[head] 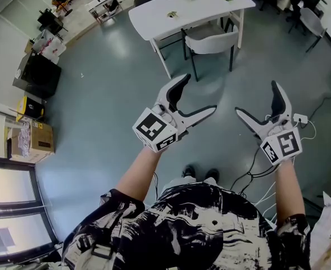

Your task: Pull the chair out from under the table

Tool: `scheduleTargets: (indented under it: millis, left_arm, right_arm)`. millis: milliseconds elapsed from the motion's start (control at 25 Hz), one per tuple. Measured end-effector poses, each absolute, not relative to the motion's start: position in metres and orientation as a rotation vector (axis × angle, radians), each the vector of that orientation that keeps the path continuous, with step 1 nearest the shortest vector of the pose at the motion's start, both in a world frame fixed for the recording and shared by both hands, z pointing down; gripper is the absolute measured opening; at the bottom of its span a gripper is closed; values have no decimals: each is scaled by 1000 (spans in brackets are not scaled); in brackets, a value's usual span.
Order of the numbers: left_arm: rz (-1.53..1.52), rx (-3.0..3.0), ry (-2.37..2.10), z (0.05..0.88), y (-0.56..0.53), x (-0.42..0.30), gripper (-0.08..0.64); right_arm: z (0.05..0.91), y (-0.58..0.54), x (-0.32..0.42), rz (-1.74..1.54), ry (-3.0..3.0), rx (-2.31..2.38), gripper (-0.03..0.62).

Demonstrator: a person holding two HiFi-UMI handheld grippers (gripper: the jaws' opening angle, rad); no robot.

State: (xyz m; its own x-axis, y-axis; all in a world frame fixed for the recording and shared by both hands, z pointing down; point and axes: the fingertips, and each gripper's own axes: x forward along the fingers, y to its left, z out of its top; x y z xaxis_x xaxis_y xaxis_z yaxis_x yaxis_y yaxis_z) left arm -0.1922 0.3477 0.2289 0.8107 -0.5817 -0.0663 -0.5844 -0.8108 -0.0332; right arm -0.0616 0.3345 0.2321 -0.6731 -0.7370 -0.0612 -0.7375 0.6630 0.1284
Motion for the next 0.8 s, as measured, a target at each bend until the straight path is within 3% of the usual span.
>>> scheduleTargets:
  millis: [400,800]
  left_arm:
    - [65,-2972,917,242,344,-163,432]
    - [89,-3008,875,246,329,-84,431]
  right_arm:
    - [240,334,-29,205,2865,-1310,541]
    - [254,331,58,179,2853,-1378,541]
